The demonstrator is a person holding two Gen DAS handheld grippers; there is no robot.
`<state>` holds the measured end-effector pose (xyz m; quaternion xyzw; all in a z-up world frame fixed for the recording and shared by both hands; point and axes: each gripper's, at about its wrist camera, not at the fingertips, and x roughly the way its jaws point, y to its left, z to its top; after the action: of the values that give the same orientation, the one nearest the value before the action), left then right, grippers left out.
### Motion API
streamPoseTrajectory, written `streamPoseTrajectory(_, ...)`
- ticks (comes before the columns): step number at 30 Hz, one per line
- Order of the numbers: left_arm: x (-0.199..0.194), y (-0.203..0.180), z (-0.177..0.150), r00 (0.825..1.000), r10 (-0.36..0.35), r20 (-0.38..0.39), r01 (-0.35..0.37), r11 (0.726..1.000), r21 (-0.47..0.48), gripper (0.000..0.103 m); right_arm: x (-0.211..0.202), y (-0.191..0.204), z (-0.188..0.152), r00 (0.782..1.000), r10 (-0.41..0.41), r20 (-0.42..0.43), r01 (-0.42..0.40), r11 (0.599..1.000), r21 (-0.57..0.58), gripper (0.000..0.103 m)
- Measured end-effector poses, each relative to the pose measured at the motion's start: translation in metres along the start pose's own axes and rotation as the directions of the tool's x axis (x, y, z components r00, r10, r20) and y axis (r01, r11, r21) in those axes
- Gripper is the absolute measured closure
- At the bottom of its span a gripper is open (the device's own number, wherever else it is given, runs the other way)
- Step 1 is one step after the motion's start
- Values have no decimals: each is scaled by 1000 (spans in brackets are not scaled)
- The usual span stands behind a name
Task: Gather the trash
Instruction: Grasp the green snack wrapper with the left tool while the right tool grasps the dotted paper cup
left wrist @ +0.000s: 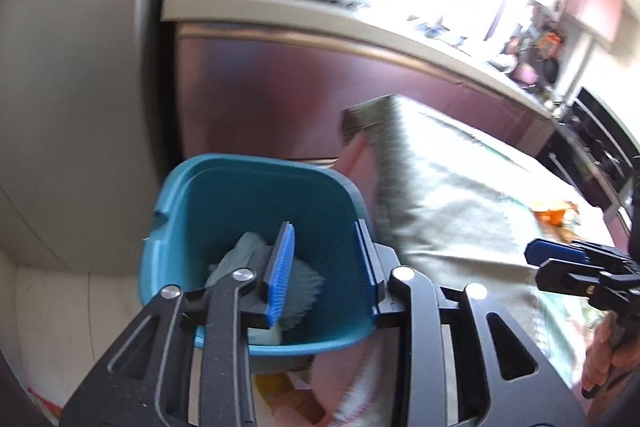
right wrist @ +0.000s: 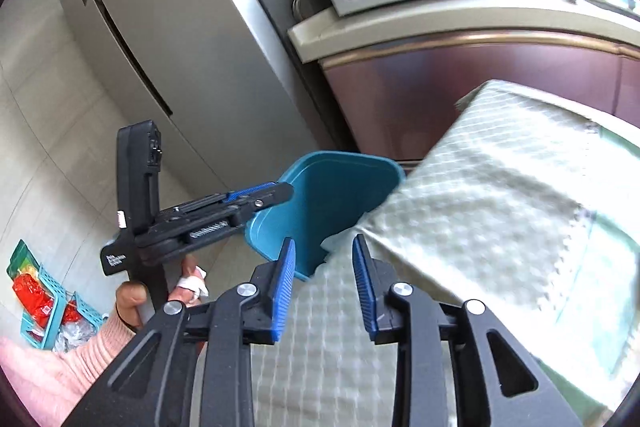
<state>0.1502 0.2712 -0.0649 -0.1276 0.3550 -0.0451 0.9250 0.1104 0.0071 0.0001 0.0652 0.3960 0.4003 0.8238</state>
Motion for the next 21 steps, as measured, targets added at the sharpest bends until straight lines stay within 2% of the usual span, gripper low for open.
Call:
streamPoseTrajectory(3,-14,-30,1,998,-59,29,58,997,50,67,-36,-7,-16,998,-27,55,25,999,30,68)
streamPoseTrajectory(6,-25,-66,-3,991,-132,39,126,985,116,64,-70,-19,-34,990,-95,101,89,994,66,66)
streamPoseTrajectory(11,-31,-131,-19,967,-255,-12,251,941,227,61,-128,-52,-73,960,-235,152,207,962,178,63)
streamPoseTrajectory(15,-28,-187,-42,934,-344,-99,358,880,313,60,-174,-78,-103,924,-339,175,286,919,271,61)
streamPoseTrajectory(21,-17,-254,-81,871,-435,-227,490,797,353,57,-241,-116,-143,852,-484,201,381,835,396,60)
